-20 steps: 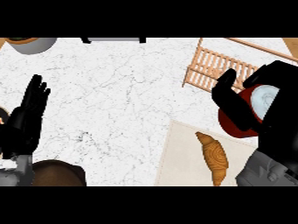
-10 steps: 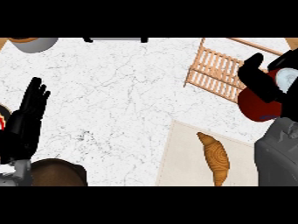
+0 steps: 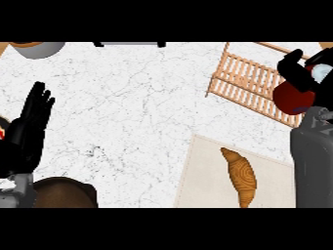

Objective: Pick the can from the placemat and place it in the tiered shelf

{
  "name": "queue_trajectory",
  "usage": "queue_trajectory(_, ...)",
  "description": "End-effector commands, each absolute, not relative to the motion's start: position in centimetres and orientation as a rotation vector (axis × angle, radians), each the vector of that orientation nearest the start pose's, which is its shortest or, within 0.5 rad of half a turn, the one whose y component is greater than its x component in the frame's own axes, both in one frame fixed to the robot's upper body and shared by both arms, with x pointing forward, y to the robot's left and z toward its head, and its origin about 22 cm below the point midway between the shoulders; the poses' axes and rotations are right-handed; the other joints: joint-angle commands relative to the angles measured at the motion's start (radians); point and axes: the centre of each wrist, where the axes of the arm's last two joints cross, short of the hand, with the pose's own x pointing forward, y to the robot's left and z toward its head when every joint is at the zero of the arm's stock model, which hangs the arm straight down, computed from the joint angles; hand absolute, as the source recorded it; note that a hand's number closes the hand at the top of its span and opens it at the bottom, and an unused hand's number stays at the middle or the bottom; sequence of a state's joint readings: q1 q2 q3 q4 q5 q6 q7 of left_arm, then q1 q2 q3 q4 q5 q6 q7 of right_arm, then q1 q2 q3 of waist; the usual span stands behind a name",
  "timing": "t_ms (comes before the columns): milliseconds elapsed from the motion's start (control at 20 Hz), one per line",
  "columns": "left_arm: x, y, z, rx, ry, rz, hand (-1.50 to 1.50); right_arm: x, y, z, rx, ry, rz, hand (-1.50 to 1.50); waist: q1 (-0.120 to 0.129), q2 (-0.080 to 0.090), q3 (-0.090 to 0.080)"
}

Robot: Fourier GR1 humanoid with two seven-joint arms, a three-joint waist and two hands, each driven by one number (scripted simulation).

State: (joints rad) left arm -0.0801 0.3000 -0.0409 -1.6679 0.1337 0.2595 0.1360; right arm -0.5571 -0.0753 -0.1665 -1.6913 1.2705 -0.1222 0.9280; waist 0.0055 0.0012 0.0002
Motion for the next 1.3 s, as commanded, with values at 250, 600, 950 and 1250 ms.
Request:
queue_trajectory(250,25.8,25.8,5.2,0.227,-1.605,0.035,0.00,36.3,-24.0,16.9,-1.324,-1.230,-0.235,1.50,0.004,0.001,0.000)
queue_trajectory(600,25.4,26.8,5.3,0.263,-1.597,0.041,0.00,37.1,-25.9,16.0,-1.215,-1.204,-0.181,-1.50,-0.001,-0.001,0.000)
queue_trajectory(950,23.9,27.7,6.0,0.268,-1.600,0.036,0.00,36.9,-26.1,15.9,-1.176,-1.368,-0.224,-1.50,0.002,-0.001,0.000)
queue_trajectory(1250,24.5,27.9,5.6,0.248,-1.606,0.055,0.00,34.9,-25.7,20.6,-1.159,-1.452,-0.388,-1.50,-0.004,-0.004,-0.001)
